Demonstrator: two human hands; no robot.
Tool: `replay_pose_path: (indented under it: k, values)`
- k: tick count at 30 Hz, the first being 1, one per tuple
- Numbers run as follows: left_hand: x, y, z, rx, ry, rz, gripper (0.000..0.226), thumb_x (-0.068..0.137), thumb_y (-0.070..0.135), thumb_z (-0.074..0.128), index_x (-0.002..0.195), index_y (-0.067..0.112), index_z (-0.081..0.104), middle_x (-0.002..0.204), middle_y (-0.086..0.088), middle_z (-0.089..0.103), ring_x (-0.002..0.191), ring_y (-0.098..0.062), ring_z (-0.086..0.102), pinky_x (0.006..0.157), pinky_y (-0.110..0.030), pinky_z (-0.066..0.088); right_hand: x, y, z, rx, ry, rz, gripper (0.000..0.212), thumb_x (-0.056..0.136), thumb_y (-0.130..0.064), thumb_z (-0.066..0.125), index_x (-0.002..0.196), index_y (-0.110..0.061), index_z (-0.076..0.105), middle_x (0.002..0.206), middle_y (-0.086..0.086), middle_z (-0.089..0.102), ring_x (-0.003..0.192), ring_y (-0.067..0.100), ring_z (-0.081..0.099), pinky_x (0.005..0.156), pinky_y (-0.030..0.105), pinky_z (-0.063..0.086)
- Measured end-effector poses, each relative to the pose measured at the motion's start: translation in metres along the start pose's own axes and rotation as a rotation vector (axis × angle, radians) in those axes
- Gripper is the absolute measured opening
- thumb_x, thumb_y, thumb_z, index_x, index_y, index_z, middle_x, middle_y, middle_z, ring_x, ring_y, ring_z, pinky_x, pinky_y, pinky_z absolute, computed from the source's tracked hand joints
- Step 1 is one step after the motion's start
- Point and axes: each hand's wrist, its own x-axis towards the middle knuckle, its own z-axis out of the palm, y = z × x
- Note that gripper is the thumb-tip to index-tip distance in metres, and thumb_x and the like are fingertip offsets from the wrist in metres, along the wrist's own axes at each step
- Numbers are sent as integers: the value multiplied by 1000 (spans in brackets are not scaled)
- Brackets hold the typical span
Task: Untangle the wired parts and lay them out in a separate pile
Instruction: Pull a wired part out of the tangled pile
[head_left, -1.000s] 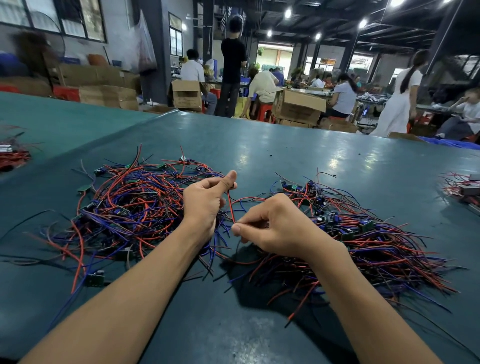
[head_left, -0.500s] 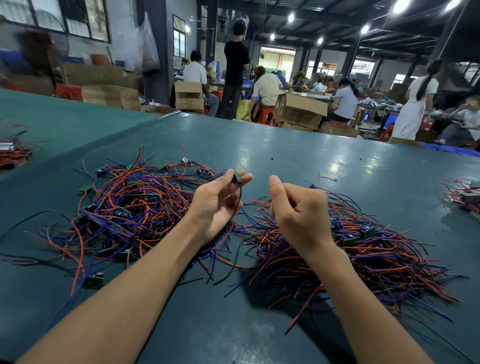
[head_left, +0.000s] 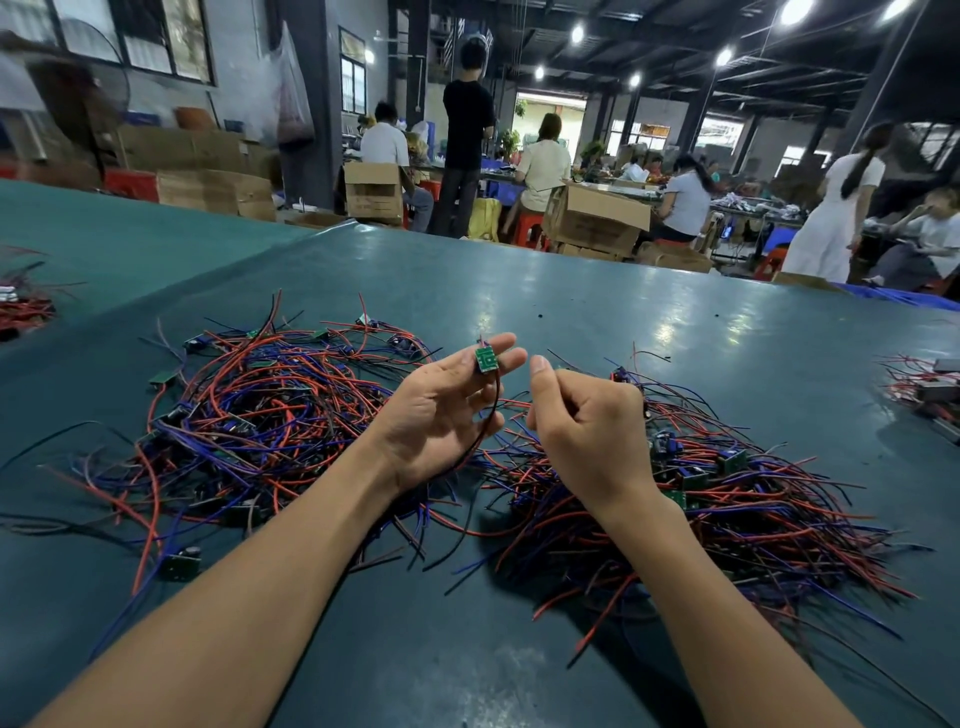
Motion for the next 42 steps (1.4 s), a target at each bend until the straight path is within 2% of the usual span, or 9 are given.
replay_pose_path:
  k: [5,11,17,20,23,26,32,36,42]
  values:
    - [-3,2,3,-9,-24,10,28,93,32,59,114,26,77,124,4,71,85,-7,61,76,-31,47,-1,2,5,-22,5,-16,53,102,-37,48,65,-2,64,54,8,56,51,29,51,50,45,41]
    - [-1,1,6,-38,2,19,36,66,42,91,94,25,76,109,3,74,100,-17,62,83,-35,43,-2,1,10,257,-148,116,11,94,-19,70,96,-14,80,73,-16,70,61,-3,60,63,11,42]
    - [-1,1,9,-49,4,11,55,48,49,98,82,16,71,81,-2,60,76,-19,60,75,-37,49,0,-4,15,665,-359,438,13,90,-6,73,99,-11,80,90,9,79,75,16,68,78,37,58]
    - [-5,4,13,-78,24,8,60,42,47,100,85,18,71,80,0,61,56,-14,61,55,-31,56,0,-7,16,793,-408,548,13,92,-5,68,90,-10,81,79,13,75,64,20,66,62,31,57]
    - [-9,5,16,-49,68,-2,77,40,50,100,101,20,64,81,2,60,43,-10,50,39,-22,41,1,-12,13,911,-472,654,14,95,-2,63,88,-3,75,73,16,71,58,23,67,53,29,56]
    - [-9,5,14,-35,103,-19,46,64,50,86,95,19,72,74,0,59,45,-11,53,38,-22,42,5,-18,5,925,-563,714,11,98,-1,57,93,2,67,74,16,67,61,24,68,54,32,57]
    - [0,-1,13,-38,164,71,20,85,30,71,75,13,76,55,7,33,48,-6,33,50,-21,37,21,-22,-44,495,-852,692,10,100,-2,57,95,4,63,79,16,64,69,26,67,60,33,59]
    - [-1,-8,15,49,27,2,11,87,19,74,82,9,75,68,1,51,54,-7,44,54,-21,42,36,-18,-98,154,-841,622,12,98,-5,61,96,4,69,74,10,68,66,19,67,60,31,59]
    - [-6,-17,22,257,-140,-131,15,83,11,76,97,9,79,87,-10,73,66,-9,63,61,-21,53,63,2,-178,-396,-868,464,12,94,-15,70,88,-22,79,73,-1,76,68,12,70,66,23,54]
